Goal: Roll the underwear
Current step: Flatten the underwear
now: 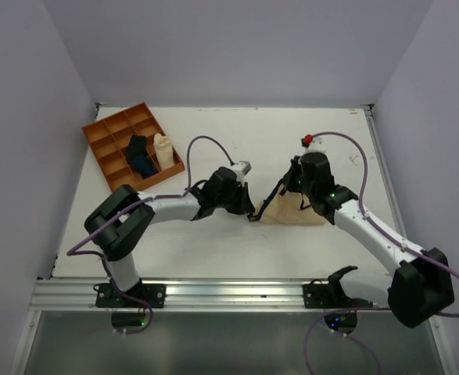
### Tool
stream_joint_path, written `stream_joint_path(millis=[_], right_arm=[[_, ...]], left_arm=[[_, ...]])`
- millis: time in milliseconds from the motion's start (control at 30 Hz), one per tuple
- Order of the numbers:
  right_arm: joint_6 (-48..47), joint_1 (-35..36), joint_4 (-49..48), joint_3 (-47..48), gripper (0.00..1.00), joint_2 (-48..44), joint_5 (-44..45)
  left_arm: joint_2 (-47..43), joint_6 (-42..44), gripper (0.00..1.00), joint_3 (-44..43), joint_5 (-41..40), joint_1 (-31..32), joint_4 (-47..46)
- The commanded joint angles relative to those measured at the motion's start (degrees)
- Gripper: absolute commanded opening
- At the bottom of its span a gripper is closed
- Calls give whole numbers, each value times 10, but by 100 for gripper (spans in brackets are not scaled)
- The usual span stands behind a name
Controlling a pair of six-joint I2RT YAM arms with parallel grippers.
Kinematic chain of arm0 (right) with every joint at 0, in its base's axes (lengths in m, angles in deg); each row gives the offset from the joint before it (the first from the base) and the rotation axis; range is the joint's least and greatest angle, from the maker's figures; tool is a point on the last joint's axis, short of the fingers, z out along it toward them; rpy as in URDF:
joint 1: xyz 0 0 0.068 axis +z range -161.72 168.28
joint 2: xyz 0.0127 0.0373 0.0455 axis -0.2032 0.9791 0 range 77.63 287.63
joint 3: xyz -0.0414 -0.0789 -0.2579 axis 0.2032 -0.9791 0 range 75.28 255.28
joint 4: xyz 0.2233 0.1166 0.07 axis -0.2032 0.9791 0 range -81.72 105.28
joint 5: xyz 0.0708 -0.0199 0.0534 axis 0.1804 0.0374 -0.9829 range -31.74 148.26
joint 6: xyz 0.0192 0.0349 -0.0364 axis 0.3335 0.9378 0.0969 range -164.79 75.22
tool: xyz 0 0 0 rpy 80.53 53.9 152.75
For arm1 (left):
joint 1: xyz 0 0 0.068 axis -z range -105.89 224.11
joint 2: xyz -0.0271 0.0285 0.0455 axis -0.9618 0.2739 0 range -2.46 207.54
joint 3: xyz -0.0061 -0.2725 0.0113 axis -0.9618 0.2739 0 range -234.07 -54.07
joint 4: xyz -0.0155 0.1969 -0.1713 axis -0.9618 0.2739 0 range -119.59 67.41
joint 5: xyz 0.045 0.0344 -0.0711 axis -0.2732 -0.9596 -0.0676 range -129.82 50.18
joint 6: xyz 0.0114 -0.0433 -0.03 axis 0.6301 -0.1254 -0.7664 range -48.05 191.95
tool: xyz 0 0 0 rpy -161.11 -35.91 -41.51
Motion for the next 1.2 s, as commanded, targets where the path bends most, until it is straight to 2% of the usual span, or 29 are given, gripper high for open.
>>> stream_joint_path(millis=[0, 167, 200, 267, 367, 467, 533, 600, 767, 833, 900, 1000, 1033, 1100, 1133, 1167], right_arm=[[-59, 0, -53, 141, 0, 80, 9], [-132, 0, -7, 298, 0, 202, 20], [-138, 0, 14, 333, 0, 208, 24], [-148, 1, 28, 341, 0, 202, 33], [-130, 0, 7, 281, 0, 158, 44], [-67, 0, -45, 117, 0, 115, 30], [-37, 0, -115, 45, 0, 105, 8], [-5, 1, -141, -32, 0, 105, 7], [54, 0, -77, -95, 0, 91, 62], [67, 0, -49, -112, 12, 55, 72], [87, 0, -32, -130, 36, 18, 75], [115, 0, 6, -127, 47, -53, 81], [117, 0, 16, -123, 49, -69, 90], [130, 0, 54, -105, 53, -96, 116], [137, 1, 69, -96, 53, -98, 126], [151, 0, 82, -84, 53, -93, 136]], left_arm=[[-27, 37, 0, -82, -24, -63, 36], [2, 63, 0, -216, -34, -130, 133], [-3, 64, 0, -224, -42, -146, 153], [-15, 71, 0, -233, -80, -156, 174], [-43, 75, 0, -204, -109, -165, 179], [-51, 61, 0, -125, -86, -166, 137], [-42, 53, 0, -58, -73, -165, 89], [-35, 40, 0, -16, -52, -164, 47], [-48, 46, 0, 89, -92, -151, 29], [-72, 46, 0, 115, -102, -142, 27], [-101, 38, 0, 146, -126, -126, 27], [-121, 35, 1, 149, -166, -104, 52], [-124, 35, 15, 145, -171, -103, 58], [-132, 39, 23, 127, -174, -103, 75], [-136, 40, 32, 120, -174, -103, 80], [-146, 44, 36, 111, -175, -102, 85]])
